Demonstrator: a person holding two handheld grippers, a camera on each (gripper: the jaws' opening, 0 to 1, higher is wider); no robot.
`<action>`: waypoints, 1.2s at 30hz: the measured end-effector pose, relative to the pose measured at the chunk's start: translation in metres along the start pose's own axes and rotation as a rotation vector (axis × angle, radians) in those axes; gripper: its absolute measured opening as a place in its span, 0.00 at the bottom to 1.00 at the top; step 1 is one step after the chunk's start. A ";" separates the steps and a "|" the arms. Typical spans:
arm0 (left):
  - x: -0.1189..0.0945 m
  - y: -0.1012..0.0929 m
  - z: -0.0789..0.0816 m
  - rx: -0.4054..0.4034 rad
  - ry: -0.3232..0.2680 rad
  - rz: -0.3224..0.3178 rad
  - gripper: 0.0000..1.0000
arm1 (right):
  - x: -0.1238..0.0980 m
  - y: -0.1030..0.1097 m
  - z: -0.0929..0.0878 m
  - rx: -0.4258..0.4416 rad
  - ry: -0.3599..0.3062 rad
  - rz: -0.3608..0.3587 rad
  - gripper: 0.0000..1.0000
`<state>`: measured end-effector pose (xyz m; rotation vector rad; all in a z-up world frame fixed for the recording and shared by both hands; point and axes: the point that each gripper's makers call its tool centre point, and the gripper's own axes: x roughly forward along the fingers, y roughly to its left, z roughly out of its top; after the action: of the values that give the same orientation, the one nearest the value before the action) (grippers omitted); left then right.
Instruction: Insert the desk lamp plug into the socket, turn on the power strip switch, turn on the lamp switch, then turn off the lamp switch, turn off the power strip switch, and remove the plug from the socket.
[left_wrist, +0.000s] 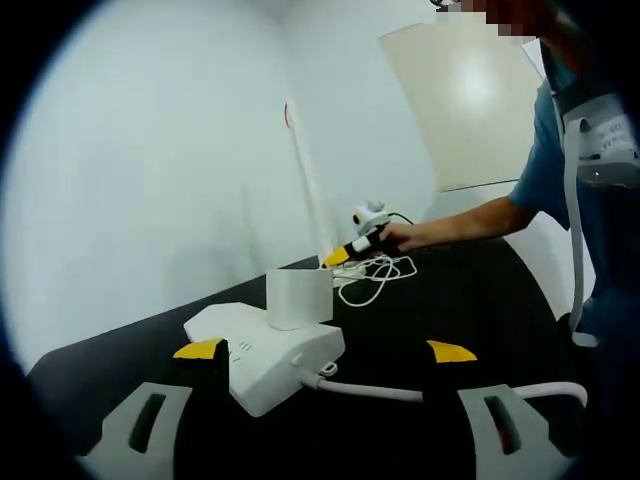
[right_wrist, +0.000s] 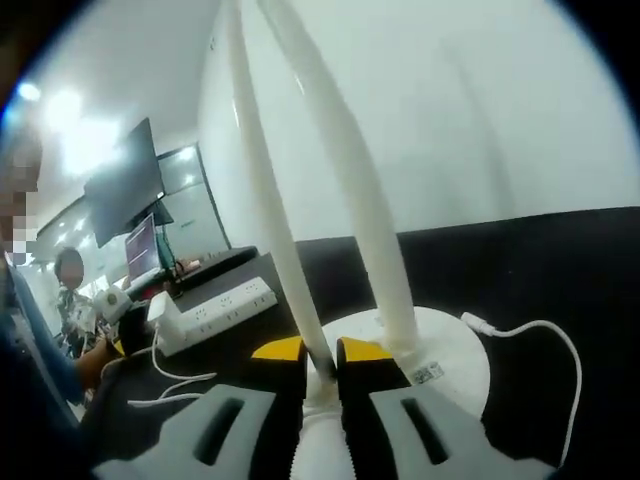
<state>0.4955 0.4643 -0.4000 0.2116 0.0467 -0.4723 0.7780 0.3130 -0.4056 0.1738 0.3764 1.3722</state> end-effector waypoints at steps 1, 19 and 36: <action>0.000 0.000 0.000 0.000 0.000 0.000 0.76 | 0.000 0.001 0.000 -0.002 -0.001 0.001 0.14; -0.001 -0.002 0.002 0.003 -0.001 0.000 0.75 | -0.018 0.021 0.006 0.095 -0.063 0.015 0.15; -0.002 -0.002 0.002 0.005 -0.002 -0.001 0.75 | -0.021 -0.003 0.019 0.029 -0.071 -0.081 0.12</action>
<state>0.4930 0.4627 -0.3987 0.2165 0.0439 -0.4738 0.7843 0.2940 -0.3851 0.2285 0.3403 1.2774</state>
